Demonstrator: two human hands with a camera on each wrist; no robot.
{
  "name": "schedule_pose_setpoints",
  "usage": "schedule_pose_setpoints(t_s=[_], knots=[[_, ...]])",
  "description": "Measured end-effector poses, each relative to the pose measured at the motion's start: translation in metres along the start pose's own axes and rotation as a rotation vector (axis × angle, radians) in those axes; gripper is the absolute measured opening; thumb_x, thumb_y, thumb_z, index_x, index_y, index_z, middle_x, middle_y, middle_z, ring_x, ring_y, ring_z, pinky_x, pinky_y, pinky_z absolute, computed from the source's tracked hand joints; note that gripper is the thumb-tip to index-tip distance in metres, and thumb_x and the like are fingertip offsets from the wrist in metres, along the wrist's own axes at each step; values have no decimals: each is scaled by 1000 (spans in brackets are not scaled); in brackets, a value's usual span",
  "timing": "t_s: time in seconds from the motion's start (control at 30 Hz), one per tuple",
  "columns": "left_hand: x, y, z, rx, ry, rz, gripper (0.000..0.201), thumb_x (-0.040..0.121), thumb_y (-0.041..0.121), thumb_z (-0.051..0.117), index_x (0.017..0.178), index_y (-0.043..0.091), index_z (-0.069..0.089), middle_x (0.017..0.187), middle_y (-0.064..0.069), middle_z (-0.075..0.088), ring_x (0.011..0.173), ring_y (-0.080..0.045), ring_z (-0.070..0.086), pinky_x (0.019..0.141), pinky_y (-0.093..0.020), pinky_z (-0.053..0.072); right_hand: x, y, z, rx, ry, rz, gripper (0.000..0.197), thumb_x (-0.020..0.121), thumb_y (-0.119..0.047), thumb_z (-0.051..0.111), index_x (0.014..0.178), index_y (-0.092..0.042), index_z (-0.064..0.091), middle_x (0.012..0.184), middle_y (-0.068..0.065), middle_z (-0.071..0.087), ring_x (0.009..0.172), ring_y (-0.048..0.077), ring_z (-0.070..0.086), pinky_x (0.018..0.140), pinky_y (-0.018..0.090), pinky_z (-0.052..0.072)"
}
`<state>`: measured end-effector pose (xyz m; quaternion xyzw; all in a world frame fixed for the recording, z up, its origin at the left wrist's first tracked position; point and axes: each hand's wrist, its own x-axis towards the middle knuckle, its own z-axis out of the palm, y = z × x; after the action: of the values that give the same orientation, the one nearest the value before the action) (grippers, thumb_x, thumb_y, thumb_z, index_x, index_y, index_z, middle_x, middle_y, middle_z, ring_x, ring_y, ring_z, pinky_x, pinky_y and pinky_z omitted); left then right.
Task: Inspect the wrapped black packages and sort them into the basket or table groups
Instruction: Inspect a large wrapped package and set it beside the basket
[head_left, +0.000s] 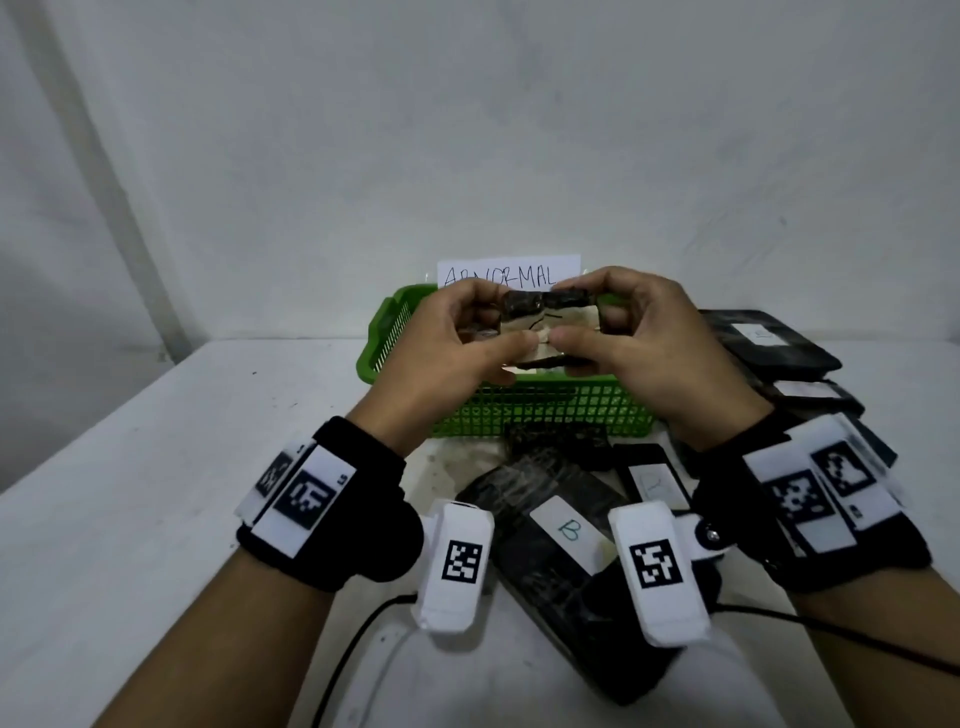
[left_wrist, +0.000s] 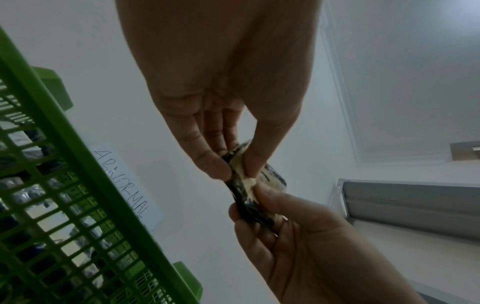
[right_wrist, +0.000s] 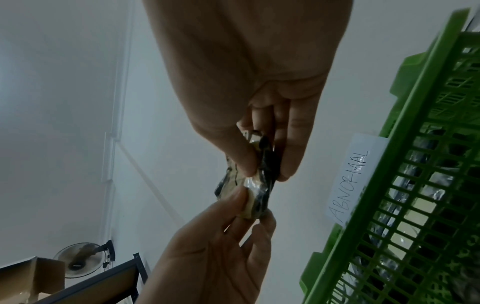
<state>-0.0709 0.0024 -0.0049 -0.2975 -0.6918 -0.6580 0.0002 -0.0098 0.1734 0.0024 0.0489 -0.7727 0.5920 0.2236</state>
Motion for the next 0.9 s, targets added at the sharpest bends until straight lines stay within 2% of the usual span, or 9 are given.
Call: schedule_pose_setpoints(t_s=[0.13, 0.23, 0.3, 0.4, 0.5, 0.6, 0.67, 0.77, 0.9], knots=[[-1, -1, 0, -27, -6, 46, 34, 85, 1, 73, 112, 14, 56, 107, -5, 66, 88, -15, 72, 74, -29, 59, -1, -2, -7, -8, -63, 120, 36, 88, -29, 75, 120, -24, 61, 107, 0, 77, 95, 21, 76, 80, 42, 63], [-2, -2, 0, 22, -9, 88, 40, 83, -7, 72, 111, 15, 55, 105, 2, 63, 84, -10, 70, 74, -23, 55, -2, -6, -8, 59, -171, 263, 37, 92, -51, 62, 114, -22, 68, 114, 5, 75, 87, 27, 75, 80, 42, 63], [-3, -3, 0, 49, -30, 102, 41, 81, -7, 73, 109, 18, 57, 106, 3, 62, 85, -5, 68, 75, -19, 52, -2, -7, -6, 85, -182, 288, 33, 95, -48, 61, 107, -19, 71, 109, 10, 75, 81, 26, 73, 79, 42, 63], [-5, -3, 2, 72, -58, 107, 40, 83, -5, 72, 112, 21, 62, 107, 8, 67, 89, 1, 68, 80, -17, 51, 0, -4, -2, 96, -124, 259, 20, 97, -29, 62, 102, -11, 70, 103, 16, 72, 78, 28, 70, 75, 39, 63], [-4, -5, 4, 60, -73, 85, 40, 86, 3, 70, 121, 22, 66, 116, 4, 71, 109, -10, 67, 95, -31, 54, 4, -1, -2, 93, -59, 237, 13, 98, -17, 59, 99, -9, 68, 98, 14, 70, 82, 26, 70, 76, 39, 64], [-4, -6, 7, -30, -68, 41, 32, 90, 9, 65, 121, 19, 67, 116, -2, 72, 111, -17, 68, 95, -35, 56, 5, 2, -3, 60, -34, 174, 8, 97, -8, 60, 102, -11, 66, 96, 11, 70, 87, 24, 71, 81, 42, 63], [-4, -6, 8, -77, -50, 26, 23, 95, 4, 61, 113, 16, 68, 106, -1, 73, 104, -15, 71, 90, -31, 57, 3, 2, -1, 40, -29, 138, 13, 95, -5, 64, 104, -14, 64, 95, 8, 72, 90, 26, 73, 85, 44, 62], [-4, -7, 9, -23, -17, 46, 18, 93, 5, 65, 105, 19, 67, 95, 0, 75, 97, -16, 73, 93, -38, 58, 2, 3, 2, -35, 8, 64, 18, 92, -4, 67, 103, -18, 62, 93, 7, 75, 88, 27, 76, 83, 48, 62], [-2, -10, 10, 12, -3, 18, 19, 93, 12, 68, 109, 22, 65, 105, -4, 73, 102, -19, 72, 91, -40, 59, 0, 9, 5, -231, 62, -106, 17, 90, -16, 67, 98, -29, 60, 89, 2, 76, 83, 31, 75, 75, 56, 61]])
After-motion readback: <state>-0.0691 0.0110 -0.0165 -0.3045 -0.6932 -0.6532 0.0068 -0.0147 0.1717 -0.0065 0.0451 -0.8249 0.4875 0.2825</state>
